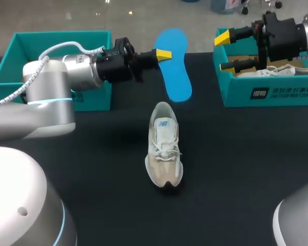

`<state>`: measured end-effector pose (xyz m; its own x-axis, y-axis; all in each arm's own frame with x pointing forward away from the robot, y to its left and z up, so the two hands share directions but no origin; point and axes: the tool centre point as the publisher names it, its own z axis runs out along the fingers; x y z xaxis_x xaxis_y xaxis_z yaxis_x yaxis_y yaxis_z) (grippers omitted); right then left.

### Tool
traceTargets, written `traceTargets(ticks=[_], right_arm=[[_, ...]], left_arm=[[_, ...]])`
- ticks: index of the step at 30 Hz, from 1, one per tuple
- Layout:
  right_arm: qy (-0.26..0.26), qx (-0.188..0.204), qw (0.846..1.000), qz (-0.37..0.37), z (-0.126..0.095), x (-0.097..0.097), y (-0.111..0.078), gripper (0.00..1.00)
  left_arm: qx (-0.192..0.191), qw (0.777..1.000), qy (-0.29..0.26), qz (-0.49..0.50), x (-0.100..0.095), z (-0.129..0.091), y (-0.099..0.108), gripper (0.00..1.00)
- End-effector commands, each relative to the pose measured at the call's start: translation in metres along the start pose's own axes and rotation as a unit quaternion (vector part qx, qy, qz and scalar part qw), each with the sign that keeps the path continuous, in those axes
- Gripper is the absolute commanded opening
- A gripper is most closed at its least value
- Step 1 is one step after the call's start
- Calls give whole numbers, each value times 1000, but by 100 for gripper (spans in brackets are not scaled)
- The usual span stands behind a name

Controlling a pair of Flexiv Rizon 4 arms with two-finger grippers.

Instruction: Take the shoe out of the shoebox, open the shoe tongue, remove and reinsert the insole, then place the shoe into the shoebox

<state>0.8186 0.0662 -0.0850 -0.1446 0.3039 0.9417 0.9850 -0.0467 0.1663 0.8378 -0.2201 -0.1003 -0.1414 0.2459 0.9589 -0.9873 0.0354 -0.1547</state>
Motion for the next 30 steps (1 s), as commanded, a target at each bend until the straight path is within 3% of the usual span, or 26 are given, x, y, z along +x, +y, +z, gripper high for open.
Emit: traceTargets(ticks=[1, 4, 9, 20, 30], right_arm=[[1, -3, 1000, 0, 2, -1, -2, 100], [1, -3, 1000, 0, 2, -1, -2, 100], [1, -3, 1000, 0, 2, -1, -2, 100], [1, -3, 1000, 0, 2, -1, -2, 100], [1, -3, 1000, 0, 2, -1, -2, 100]], left_arm=[[-26, 999, 6, 28, 2, -4, -3, 0], [-63, 994, 18, 85, 5, -5, -2, 0], [-91, 973, -47, 209, 10, -7, -4, 0], [-75, 899, -107, 417, 16, -10, -5, 0], [-88, 903, -122, 403, 14, -9, -9, 0]])
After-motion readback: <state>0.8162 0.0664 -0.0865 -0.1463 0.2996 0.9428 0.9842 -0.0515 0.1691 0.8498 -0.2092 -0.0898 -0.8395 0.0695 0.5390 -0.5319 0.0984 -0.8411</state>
